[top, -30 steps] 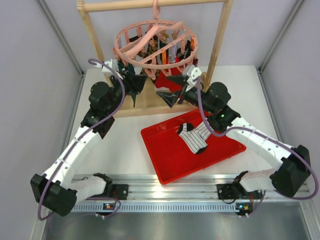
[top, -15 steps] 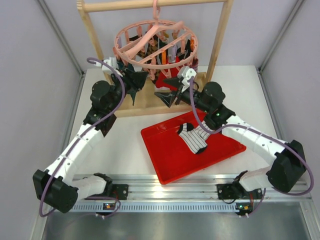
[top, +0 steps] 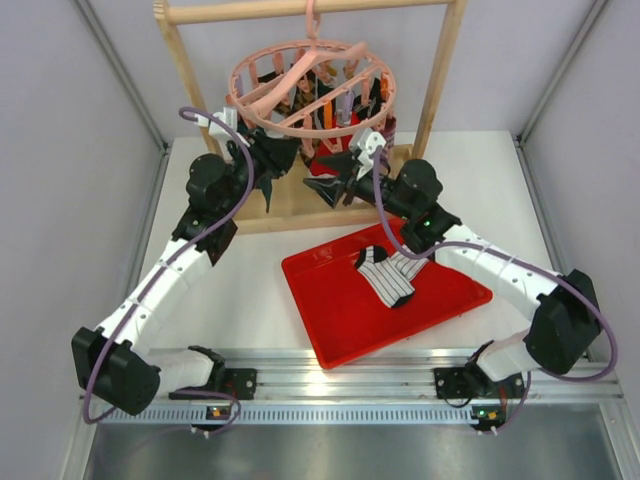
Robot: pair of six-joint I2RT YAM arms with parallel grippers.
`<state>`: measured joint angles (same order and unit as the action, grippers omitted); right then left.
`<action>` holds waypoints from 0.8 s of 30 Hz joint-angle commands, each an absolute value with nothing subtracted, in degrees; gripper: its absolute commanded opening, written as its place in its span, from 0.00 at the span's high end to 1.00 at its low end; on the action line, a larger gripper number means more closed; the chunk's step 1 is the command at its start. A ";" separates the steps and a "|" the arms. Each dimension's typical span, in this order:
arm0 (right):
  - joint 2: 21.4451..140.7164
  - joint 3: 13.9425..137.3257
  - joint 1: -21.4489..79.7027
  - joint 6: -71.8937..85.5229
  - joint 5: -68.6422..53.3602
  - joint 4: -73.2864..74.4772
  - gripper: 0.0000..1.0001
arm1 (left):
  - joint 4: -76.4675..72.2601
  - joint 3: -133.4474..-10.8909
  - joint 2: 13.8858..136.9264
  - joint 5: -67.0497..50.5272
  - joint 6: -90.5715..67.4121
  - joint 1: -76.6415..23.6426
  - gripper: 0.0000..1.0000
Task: Clip the socks to the hanger
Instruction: Open the clamp at the hanger.
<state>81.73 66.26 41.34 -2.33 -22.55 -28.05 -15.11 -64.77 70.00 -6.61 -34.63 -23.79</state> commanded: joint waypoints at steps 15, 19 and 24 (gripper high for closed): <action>84.99 71.89 40.52 -0.35 -21.97 -34.63 0.49 | -16.79 -69.43 70.23 -7.73 -35.25 -24.08 0.94; 86.31 73.47 40.08 1.13 -22.59 -35.42 0.51 | -15.21 -69.79 69.96 -8.35 -35.16 -24.08 1.00; 88.24 76.11 40.08 2.02 -23.64 -34.89 0.52 | -13.36 -69.70 69.08 -9.32 -34.63 -24.08 1.00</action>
<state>87.13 71.68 40.34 1.06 -22.41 -30.83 -14.39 -67.51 70.02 -6.31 -34.52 -23.38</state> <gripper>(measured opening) 0.486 0.061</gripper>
